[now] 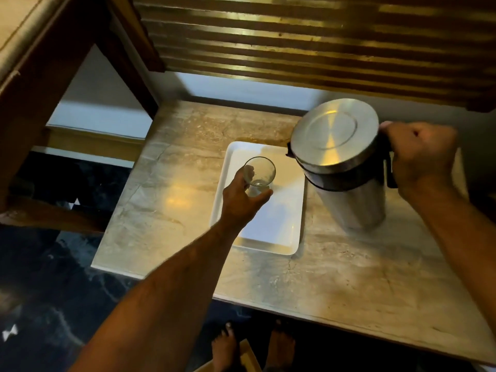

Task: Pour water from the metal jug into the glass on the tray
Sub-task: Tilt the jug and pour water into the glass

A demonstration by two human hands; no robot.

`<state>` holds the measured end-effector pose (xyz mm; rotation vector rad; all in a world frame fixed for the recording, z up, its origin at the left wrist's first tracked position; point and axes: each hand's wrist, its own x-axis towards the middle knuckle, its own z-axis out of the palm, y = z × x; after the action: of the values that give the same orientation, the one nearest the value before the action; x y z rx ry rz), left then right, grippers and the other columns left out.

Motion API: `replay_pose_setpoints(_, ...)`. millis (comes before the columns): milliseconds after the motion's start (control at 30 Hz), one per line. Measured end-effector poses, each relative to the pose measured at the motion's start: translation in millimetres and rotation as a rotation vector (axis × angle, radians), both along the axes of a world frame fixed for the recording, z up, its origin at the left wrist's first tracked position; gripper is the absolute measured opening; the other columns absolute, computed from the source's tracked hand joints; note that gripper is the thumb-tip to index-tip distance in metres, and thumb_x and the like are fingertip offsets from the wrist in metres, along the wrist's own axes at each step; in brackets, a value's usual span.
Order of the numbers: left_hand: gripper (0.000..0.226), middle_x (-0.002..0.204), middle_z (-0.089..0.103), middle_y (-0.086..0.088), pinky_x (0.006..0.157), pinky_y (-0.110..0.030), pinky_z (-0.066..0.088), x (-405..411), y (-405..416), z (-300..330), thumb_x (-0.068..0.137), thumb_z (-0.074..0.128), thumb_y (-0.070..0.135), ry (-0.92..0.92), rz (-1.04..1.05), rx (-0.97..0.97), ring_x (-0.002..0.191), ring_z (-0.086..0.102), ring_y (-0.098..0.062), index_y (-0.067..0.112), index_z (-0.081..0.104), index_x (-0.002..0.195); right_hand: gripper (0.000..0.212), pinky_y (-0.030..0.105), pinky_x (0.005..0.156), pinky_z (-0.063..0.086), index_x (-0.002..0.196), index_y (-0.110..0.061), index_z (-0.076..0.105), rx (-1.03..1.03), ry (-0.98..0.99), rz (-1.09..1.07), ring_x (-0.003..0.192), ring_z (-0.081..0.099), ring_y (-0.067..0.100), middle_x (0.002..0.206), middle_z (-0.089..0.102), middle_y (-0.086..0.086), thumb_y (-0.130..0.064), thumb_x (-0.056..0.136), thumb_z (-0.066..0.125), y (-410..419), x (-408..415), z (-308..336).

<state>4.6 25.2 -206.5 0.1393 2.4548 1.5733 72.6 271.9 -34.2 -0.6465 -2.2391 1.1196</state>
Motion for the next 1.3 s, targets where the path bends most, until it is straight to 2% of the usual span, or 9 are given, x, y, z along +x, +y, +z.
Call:
replay_pose_setpoints(133, 0.077, 0.134, 0.061, 0.002, 0.098, -0.022, 0.048, -2, 0, -1, 0.070, 0.085, 0.037, -0.009, -0.014, 0.010, 0.119, 0.059, -0.015, 0.019, 0.052, 0.137, 0.042, 0.036, 0.048, 0.040, 0.049, -0.015, 0.050, 0.085, -0.103, 0.028, 0.042, 0.036, 0.018, 0.043, 0.032, 0.001, -0.041, 0.080, 0.060, -1, -18, 5)
replay_pose_setpoints(200, 0.076, 0.137, 0.060, 0.000, 0.098, -0.022, 0.046, -2, 0, 0, 0.073, 0.083, 0.037, 0.002, -0.035, -0.004, 0.121, 0.057, -0.016, 0.018, 0.050, 0.139, 0.043, 0.024, 0.046, 0.030, 0.049, -0.017, 0.048, 0.153, -0.161, 0.063, 0.038, 0.034, 0.010, 0.043, 0.034, -0.001, -0.040, 0.083, 0.060, -3, -24, 7)
replay_pose_setpoints(267, 0.074, 0.139, 0.059, -0.003, 0.101, -0.027, 0.047, -1, 0, 2, 0.075, 0.082, 0.037, 0.019, -0.046, -0.015, 0.122, 0.056, -0.019, 0.016, 0.050, 0.139, 0.043, 0.023, 0.046, 0.026, 0.052, -0.011, 0.052, 0.218, -0.217, 0.105, 0.040, 0.034, 0.013, 0.044, 0.037, 0.000, -0.038, 0.085, 0.059, -7, -32, 7)
replay_pose_setpoints(433, 0.072, 0.138, 0.059, -0.006, 0.104, -0.039, 0.049, 3, 0, 5, 0.077, 0.081, 0.037, 0.035, -0.058, -0.005, 0.123, 0.057, -0.023, 0.015, 0.050, 0.138, 0.047, 0.029, 0.049, 0.030, 0.051, -0.006, 0.052, 0.358, -0.278, 0.177, 0.044, 0.037, 0.022, 0.046, 0.040, 0.005, -0.038, 0.084, 0.059, -24, -45, 7)
replay_pose_setpoints(567, 0.073, 0.137, 0.060, -0.006, 0.103, -0.037, 0.049, 7, -3, 3, 0.075, 0.082, 0.037, 0.041, -0.048, 0.011, 0.122, 0.058, -0.023, 0.016, 0.050, 0.138, 0.047, 0.022, 0.045, 0.025, 0.046, -0.018, 0.041, 0.389, -0.317, 0.240, 0.039, 0.031, 0.014, 0.043, 0.036, -0.001, -0.039, 0.084, 0.058, -32, -48, 8)
replay_pose_setpoints(767, 0.075, 0.134, 0.063, -0.005, 0.102, -0.037, 0.050, 13, -8, -2, 0.070, 0.085, 0.037, 0.061, -0.024, 0.022, 0.118, 0.061, -0.021, 0.016, 0.052, 0.135, 0.045, 0.026, 0.047, 0.031, 0.048, -0.015, 0.045, 0.345, -0.420, 0.300, 0.041, 0.035, 0.017, 0.045, 0.038, 0.001, -0.044, 0.080, 0.056, -29, -57, 12)
replay_pose_setpoints(1000, 0.076, 0.132, 0.063, -0.004, 0.101, -0.032, 0.049, 18, -10, -3, 0.069, 0.085, 0.037, 0.094, -0.030, 0.005, 0.118, 0.060, -0.019, 0.016, 0.052, 0.134, 0.038, 0.034, 0.058, 0.049, 0.065, -0.011, 0.064, 0.223, -0.532, 0.327, 0.061, 0.061, 0.022, 0.063, 0.062, 0.006, -0.048, 0.074, 0.058, -28, -68, 19)
replay_pose_setpoints(1133, 0.075, 0.131, 0.064, -0.002, 0.100, -0.029, 0.049, 20, -10, -2, 0.069, 0.085, 0.037, 0.101, -0.029, 0.005, 0.116, 0.060, -0.018, 0.018, 0.052, 0.133, 0.038, 0.029, 0.052, 0.044, 0.059, -0.012, 0.060, 0.252, -0.530, 0.353, 0.050, 0.053, 0.017, 0.052, 0.054, 0.000, -0.046, 0.076, 0.058, -33, -67, 21)
replay_pose_setpoints(1300, 0.074, 0.129, 0.065, -0.001, 0.097, -0.025, 0.046, 21, -11, -2, 0.070, 0.084, 0.039, 0.133, -0.025, -0.014, 0.115, 0.060, -0.018, 0.018, 0.052, 0.133, 0.045, 0.021, 0.047, 0.031, 0.053, -0.013, 0.051, 0.465, -0.534, 0.447, 0.043, 0.044, 0.015, 0.049, 0.048, 0.000, -0.044, 0.086, 0.051, -41, -65, 32)
